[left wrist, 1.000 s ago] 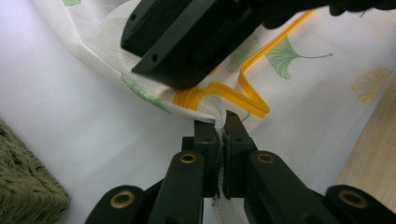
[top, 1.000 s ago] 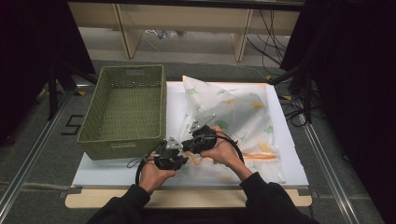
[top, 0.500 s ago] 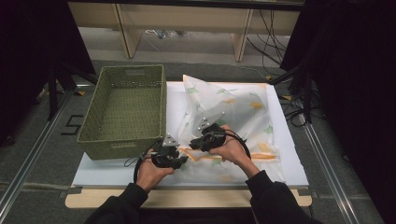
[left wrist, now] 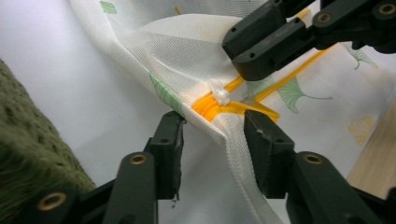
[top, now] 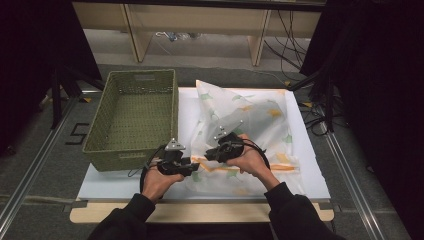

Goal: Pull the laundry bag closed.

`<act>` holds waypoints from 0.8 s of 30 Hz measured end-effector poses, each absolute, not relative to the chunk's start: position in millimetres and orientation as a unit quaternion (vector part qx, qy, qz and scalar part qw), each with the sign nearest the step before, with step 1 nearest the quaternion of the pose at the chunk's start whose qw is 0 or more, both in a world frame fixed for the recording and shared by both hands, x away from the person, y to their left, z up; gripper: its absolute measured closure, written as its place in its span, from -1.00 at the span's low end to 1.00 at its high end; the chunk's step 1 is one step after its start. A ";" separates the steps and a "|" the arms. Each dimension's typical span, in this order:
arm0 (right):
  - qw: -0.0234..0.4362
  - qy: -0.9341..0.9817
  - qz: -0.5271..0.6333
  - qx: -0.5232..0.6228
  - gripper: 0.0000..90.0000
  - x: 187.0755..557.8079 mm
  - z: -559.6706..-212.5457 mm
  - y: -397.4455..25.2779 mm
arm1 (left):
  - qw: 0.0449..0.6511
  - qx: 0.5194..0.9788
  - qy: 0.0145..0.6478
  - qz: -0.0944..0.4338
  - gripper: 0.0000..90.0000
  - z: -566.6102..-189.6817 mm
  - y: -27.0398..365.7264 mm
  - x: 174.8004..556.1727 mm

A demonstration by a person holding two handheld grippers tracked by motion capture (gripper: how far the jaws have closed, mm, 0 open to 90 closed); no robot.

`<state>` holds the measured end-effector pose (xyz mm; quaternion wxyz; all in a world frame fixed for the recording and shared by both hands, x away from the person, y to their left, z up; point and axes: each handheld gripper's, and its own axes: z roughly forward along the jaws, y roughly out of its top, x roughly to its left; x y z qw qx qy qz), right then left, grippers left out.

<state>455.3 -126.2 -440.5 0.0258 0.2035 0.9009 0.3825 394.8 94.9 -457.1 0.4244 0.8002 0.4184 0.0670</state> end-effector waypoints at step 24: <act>0.013 0.908 0.388 0.159 0.74 450.1 -441.6 -121.2 | 0.402 0.830 0.370 0.110 0.84 -454.6 91.0 390.8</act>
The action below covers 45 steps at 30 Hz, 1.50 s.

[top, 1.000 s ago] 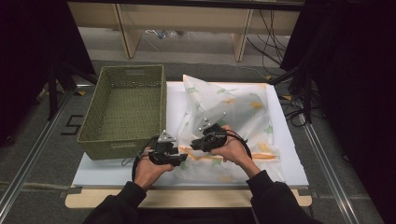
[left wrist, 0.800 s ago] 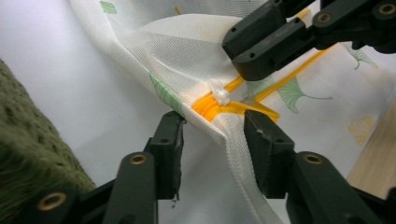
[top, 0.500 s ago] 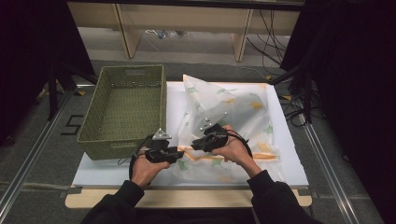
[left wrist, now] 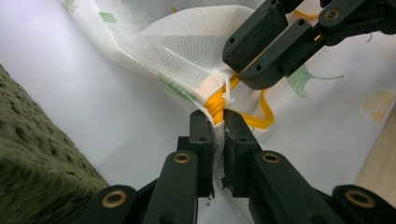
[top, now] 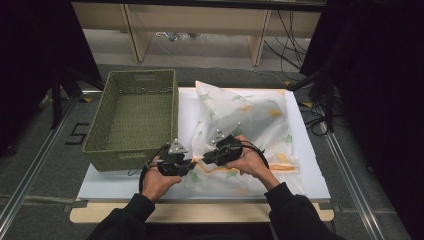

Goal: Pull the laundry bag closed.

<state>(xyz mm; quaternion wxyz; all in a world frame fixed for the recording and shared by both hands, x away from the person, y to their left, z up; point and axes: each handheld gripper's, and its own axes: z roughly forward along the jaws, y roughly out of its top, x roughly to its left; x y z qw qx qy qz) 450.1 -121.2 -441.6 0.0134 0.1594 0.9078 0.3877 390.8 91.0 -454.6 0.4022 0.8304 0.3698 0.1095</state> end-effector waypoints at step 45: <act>0.006 0.912 0.396 0.103 0.93 444.1 -438.9 -114.7 | 0.397 0.835 0.365 0.105 0.84 -453.8 88.2 390.8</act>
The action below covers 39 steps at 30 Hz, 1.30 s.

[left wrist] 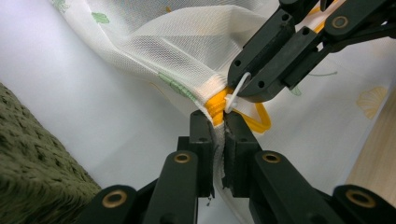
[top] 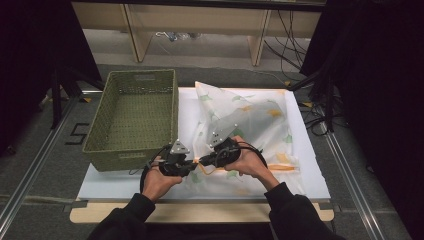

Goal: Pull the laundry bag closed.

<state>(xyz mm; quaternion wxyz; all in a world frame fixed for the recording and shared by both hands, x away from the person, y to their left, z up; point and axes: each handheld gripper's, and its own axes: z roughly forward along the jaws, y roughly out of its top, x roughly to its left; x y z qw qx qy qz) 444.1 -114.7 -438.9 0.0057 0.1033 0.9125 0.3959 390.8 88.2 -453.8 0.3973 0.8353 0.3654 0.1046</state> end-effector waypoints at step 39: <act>0.024 0.914 0.396 0.081 1.00 437.2 -434.4 -115.0 | 0.429 0.819 0.375 0.071 0.89 -452.2 98.7 393.6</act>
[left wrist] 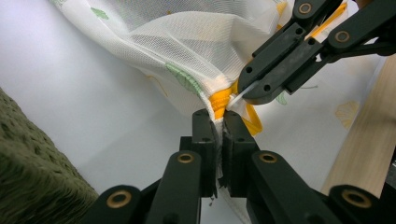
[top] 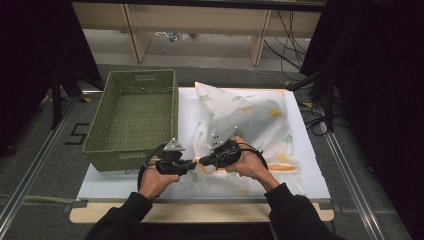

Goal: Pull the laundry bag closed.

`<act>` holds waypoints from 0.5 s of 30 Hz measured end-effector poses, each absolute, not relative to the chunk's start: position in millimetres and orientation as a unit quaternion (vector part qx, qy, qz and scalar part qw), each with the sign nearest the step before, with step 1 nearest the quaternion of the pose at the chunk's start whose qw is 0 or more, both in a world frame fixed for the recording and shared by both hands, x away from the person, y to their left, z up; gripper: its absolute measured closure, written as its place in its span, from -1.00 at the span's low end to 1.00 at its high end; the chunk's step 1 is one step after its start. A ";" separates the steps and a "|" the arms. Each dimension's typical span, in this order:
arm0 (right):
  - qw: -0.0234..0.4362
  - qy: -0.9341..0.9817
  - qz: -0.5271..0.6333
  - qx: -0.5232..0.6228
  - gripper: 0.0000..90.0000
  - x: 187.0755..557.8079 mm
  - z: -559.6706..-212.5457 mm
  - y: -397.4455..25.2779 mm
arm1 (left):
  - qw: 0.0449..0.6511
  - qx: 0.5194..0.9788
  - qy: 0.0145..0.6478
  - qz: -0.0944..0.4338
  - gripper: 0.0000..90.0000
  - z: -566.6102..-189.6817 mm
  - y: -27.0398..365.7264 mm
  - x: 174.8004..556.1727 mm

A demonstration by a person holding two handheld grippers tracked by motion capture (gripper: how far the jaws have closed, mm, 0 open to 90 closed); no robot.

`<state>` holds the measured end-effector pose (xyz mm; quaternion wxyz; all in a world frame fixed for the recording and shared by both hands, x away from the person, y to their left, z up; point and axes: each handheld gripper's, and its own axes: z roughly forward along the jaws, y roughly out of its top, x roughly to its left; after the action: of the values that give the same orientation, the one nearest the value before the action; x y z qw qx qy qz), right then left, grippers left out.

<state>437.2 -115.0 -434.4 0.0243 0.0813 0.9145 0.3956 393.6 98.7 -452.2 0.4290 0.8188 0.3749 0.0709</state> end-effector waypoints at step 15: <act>0.011 0.902 0.418 0.107 0.97 436.1 -432.1 -120.5 | 0.417 0.825 0.372 0.084 0.89 -451.4 93.2 390.7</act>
<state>436.1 -120.5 -432.1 0.0111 0.1074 0.9020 0.4180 390.7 93.2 -451.4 0.4171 0.8249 0.3721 0.0845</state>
